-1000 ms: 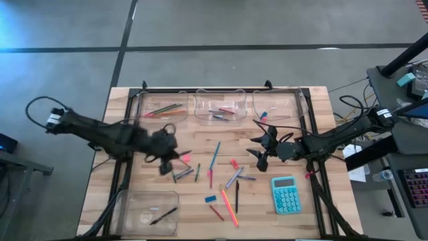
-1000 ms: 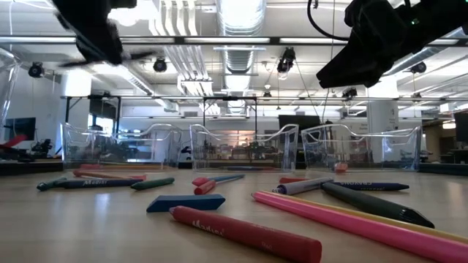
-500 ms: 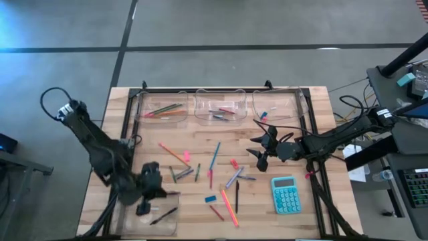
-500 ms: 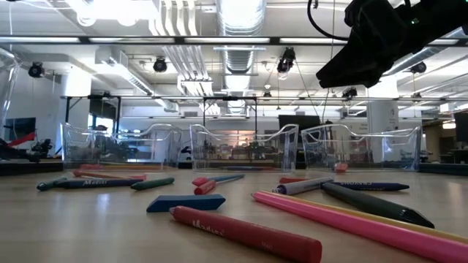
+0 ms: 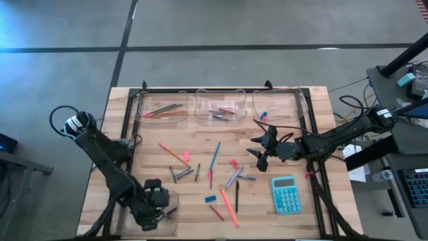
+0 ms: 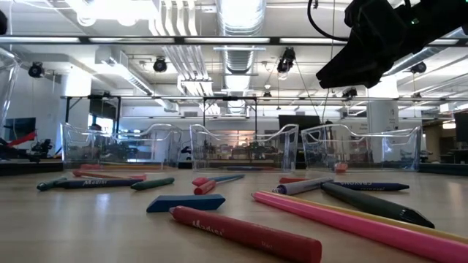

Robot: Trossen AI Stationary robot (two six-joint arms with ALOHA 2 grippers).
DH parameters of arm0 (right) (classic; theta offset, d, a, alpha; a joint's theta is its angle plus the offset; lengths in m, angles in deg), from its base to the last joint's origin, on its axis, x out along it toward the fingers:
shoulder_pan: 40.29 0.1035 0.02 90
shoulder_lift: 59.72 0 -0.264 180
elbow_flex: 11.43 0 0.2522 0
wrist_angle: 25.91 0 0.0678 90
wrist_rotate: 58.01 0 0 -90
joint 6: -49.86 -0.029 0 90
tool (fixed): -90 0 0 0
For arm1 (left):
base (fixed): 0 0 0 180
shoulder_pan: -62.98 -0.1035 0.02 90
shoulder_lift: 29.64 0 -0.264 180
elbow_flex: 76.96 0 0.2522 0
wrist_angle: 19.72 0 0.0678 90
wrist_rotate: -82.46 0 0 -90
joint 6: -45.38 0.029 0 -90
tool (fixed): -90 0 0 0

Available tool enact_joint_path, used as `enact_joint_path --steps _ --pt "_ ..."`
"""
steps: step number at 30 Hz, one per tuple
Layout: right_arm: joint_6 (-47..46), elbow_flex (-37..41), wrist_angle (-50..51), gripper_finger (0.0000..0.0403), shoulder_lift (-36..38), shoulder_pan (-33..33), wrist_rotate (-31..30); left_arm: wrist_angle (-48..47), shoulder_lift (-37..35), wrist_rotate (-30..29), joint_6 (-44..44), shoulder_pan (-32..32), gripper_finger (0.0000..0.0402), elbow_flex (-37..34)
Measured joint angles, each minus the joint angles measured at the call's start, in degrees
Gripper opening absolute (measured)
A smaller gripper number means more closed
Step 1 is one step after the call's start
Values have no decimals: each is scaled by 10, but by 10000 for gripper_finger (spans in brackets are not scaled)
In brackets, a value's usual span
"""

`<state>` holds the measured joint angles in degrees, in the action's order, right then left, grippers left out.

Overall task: Sort crayons/erasers/pens/pencils in bins
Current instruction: Put the blue colored pencil into the top left transparent bin

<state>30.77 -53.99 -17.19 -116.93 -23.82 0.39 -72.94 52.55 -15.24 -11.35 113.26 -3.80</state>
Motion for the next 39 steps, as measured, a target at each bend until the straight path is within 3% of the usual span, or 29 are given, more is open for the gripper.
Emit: enact_joint_path --steps 8,11,14,16,22,28,34,39 --pt "0 0 0 215 0 0 0 -4 -47 -36 85 -43 147 6" --pt "1 0 0 215 0 0 0 2 -75 -114 155 -65 147 5" --pt "1 1 0 215 0 0 0 8 -97 -246 215 -90 148 1" --pt "1 1 0 215 0 0 0 32 -102 -294 249 -120 148 -2" --pt "2 1 0 215 0 0 -1 134 -76 -277 339 -239 148 -17" --pt "2 3 1 215 0 0 0 209 -3 -218 362 -332 148 -18" --pt "2 6 1 215 0 0 0 302 91 -202 360 -366 148 -18" --pt "2 6 1 215 0 0 0 320 169 -187 318 -384 148 -8"
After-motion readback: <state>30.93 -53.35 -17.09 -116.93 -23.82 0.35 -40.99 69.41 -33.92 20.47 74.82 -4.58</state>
